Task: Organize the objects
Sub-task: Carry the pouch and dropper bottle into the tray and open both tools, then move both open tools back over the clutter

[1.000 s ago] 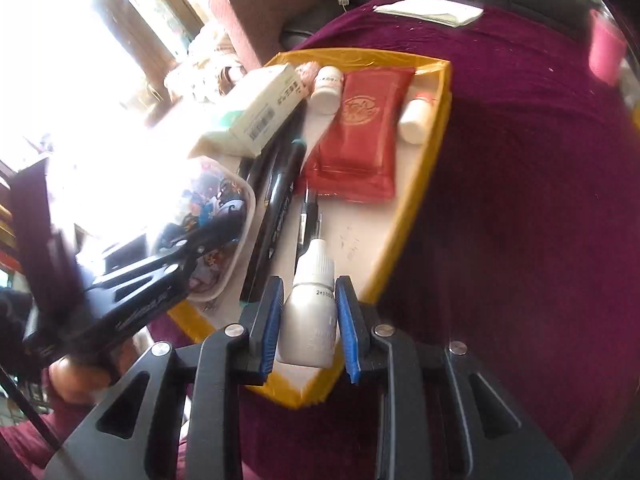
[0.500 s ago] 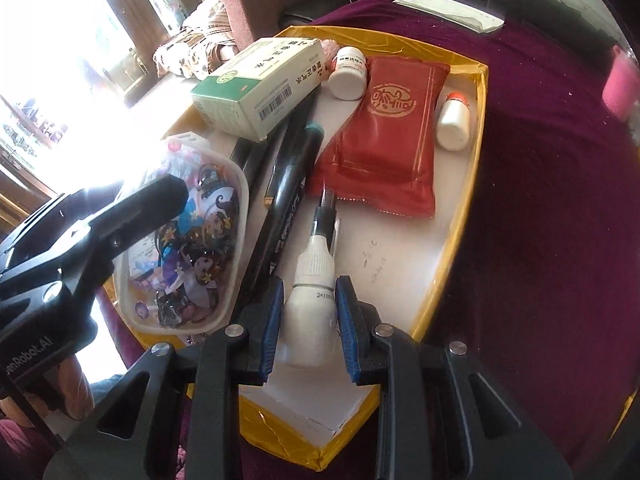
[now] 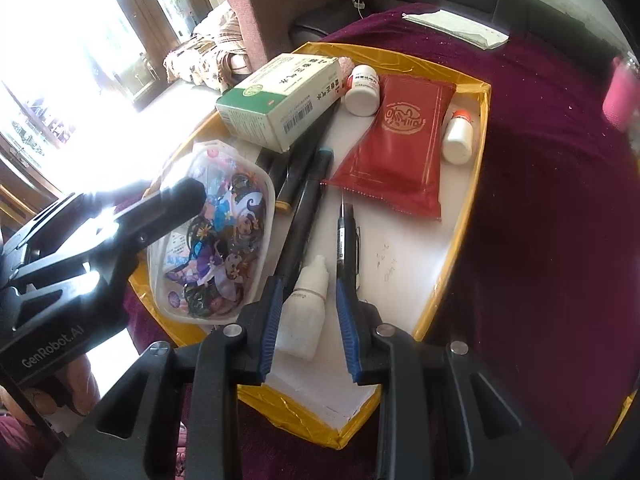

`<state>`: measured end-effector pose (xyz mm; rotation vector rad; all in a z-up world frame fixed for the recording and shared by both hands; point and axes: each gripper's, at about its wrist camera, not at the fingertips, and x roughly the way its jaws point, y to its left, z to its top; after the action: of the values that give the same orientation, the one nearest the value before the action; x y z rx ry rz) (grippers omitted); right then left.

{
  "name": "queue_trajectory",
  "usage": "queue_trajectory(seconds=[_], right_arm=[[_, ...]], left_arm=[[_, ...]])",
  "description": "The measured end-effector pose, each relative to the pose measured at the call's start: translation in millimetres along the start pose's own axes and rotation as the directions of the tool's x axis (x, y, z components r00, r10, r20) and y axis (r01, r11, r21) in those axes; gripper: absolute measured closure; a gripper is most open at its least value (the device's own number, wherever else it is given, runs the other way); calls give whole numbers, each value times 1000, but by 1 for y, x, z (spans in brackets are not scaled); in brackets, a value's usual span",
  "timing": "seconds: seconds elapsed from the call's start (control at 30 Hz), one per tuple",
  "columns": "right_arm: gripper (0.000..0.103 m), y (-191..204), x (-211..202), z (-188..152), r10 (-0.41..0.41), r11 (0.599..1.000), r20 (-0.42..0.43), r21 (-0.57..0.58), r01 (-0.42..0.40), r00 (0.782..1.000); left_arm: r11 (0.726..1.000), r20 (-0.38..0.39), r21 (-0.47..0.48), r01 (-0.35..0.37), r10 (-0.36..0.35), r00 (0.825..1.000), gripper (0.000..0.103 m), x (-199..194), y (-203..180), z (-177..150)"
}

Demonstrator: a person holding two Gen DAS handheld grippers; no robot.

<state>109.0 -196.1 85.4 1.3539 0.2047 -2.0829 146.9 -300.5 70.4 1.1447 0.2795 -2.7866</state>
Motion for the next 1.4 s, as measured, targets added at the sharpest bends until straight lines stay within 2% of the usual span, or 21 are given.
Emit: queue_trajectory(seconds=[0.17, 0.27, 0.4, 0.53, 0.6, 0.67, 0.77, 0.8, 0.87, 0.9, 0.93, 1.0, 1.03, 1.07, 1.1, 1.17, 1.2, 1.23, 1.3, 1.37, 1.4], right_arm=[[78, -16, -14, -4, 13, 999, 36, 36, -14, 999], [78, -29, -26, -14, 16, 998, 64, 63, -20, 998], [78, -60, -47, -31, -22, 993, 98, 121, 10, 995], [78, -122, -81, -57, -89, 968, 157, 246, 48, 984], [78, -168, -105, -72, -168, 933, 189, 347, 95, 967], [78, -220, -129, -86, -258, 875, 188, 460, 147, 948], [75, -294, -167, -105, -427, 769, 179, 588, 252, 886], [66, -316, -176, -106, -476, 735, 164, 613, 289, 864], [63, -358, -183, -105, -535, 680, 135, 654, 330, 834], [63, -376, -181, -103, -533, 665, 120, 672, 327, 838], [63, -394, -175, -99, -506, 655, 100, 691, 306, 857], [63, -414, -155, -92, -417, 667, 63, 699, 258, 907], [63, -416, -139, -86, -358, 685, 41, 690, 232, 933], [62, -410, -132, -86, -323, 704, 42, 679, 210, 945], [61, -394, -122, -81, -223, 760, 79, 638, 123, 972], [61, -366, -120, -77, -44, 830, 153, 556, -49, 987], [62, -351, -125, -76, 14, 854, 185, 509, -108, 983], [62, -336, -138, -76, -12, 880, 211, 466, -90, 977], [61, -326, -162, -79, -165, 884, 222, 465, 45, 961], [55, -334, -183, -88, -361, 827, 182, 515, 224, 914], [52, -344, -191, -94, -454, 779, 138, 541, 317, 880]], left_arm=[[1000, 5, 25, -5, 5, 1000, 43, -8, -11, 2], [999, 4, 52, 16, -17, 1000, 43, -13, -22, 4], [989, 7, 103, 106, -107, 994, 43, -21, -43, 9], [961, -22, 171, 218, -217, 976, 43, -23, -81, 12], [943, -29, 207, 261, -260, 965, 43, -25, -101, 10], [927, -33, 236, 290, -291, 956, 43, -28, -114, 7], [903, -66, 263, 339, -334, 940, 43, -25, -135, 4], [900, -79, 258, 350, -342, 936, 43, -24, -138, 4], [898, -105, 237, 372, -357, 928, 43, -21, -144, 3], [896, -119, 224, 384, -366, 923, 43, -20, -146, 3], [896, -123, 218, 387, -368, 922, 43, -20, -147, 2], [901, -125, 212, 379, -359, 925, 43, -20, -147, 3], [904, -122, 209, 373, -354, 927, 43, -20, -147, 3], [906, -121, 206, 370, -351, 928, 43, -21, -146, 2], [907, -123, 203, 369, -350, 929, 43, -20, -146, 3], [907, -137, 197, 372, -350, 927, 43, -17, -149, 3], [906, -143, 197, 374, -351, 926, 43, -15, -151, 2], [906, -148, 198, 375, -351, 925, 43, -13, -153, 2], [900, -162, 206, 385, -356, 920, 43, -9, -160, 0], [894, -174, 209, 396, -365, 915, 43, -5, -166, -2], [889, -183, 208, 408, -374, 909, 43, -4, -170, -3]])
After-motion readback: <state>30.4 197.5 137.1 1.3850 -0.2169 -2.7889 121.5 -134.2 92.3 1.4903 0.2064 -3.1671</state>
